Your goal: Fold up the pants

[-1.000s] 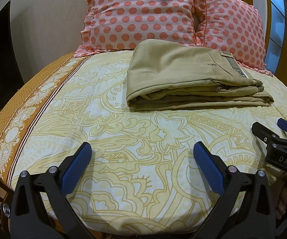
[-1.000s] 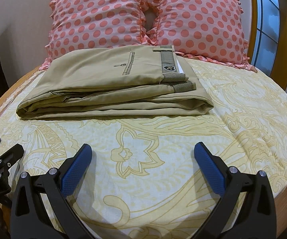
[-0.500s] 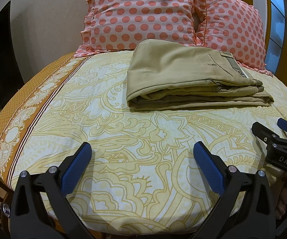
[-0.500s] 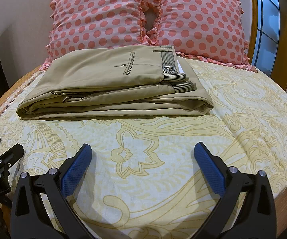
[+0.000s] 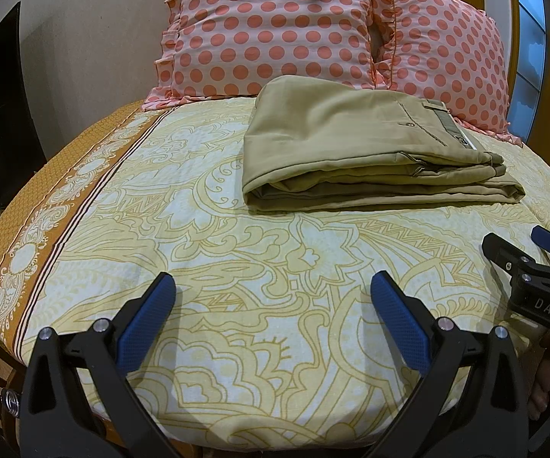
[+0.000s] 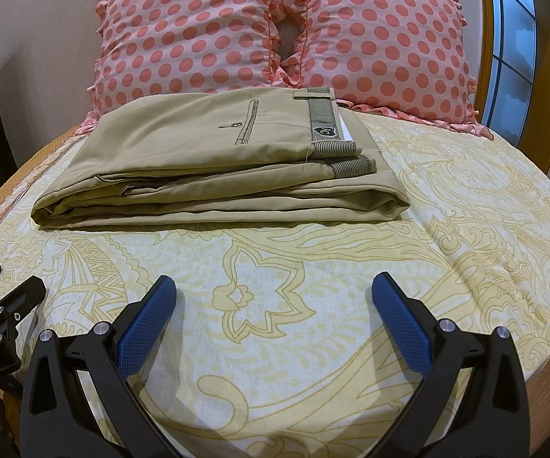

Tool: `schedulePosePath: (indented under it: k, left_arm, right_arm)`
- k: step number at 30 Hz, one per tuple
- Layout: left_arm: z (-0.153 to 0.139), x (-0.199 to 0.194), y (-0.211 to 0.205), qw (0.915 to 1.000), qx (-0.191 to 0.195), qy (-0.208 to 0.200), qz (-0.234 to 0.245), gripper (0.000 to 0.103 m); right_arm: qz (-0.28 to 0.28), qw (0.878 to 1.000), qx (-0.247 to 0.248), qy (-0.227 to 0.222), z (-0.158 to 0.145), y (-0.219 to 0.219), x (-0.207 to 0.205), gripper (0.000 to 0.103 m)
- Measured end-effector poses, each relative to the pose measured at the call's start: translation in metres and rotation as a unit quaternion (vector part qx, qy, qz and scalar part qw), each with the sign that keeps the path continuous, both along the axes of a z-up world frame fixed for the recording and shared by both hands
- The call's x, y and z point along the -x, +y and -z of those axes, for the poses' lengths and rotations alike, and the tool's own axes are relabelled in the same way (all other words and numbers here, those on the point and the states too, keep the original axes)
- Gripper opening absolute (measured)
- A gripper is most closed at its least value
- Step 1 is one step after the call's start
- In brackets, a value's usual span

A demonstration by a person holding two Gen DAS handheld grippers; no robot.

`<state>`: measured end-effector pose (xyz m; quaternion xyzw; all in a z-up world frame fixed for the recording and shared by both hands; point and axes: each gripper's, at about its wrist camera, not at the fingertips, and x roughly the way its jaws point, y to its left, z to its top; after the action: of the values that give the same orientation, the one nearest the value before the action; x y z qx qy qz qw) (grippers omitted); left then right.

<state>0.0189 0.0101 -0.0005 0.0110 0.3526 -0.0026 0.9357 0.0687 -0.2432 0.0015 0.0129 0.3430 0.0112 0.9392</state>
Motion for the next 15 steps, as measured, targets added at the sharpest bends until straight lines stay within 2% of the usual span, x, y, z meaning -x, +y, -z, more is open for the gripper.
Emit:
schedulePosePath:
  k: [15]
  left_arm:
    - [-0.0010,-0.0012,0.0005,1.0000,0.000,0.004,-0.003,0.101]
  right_arm:
    - [0.000,1.000,0.000,0.000,-0.0002,-0.0001,-0.0006,0.102]
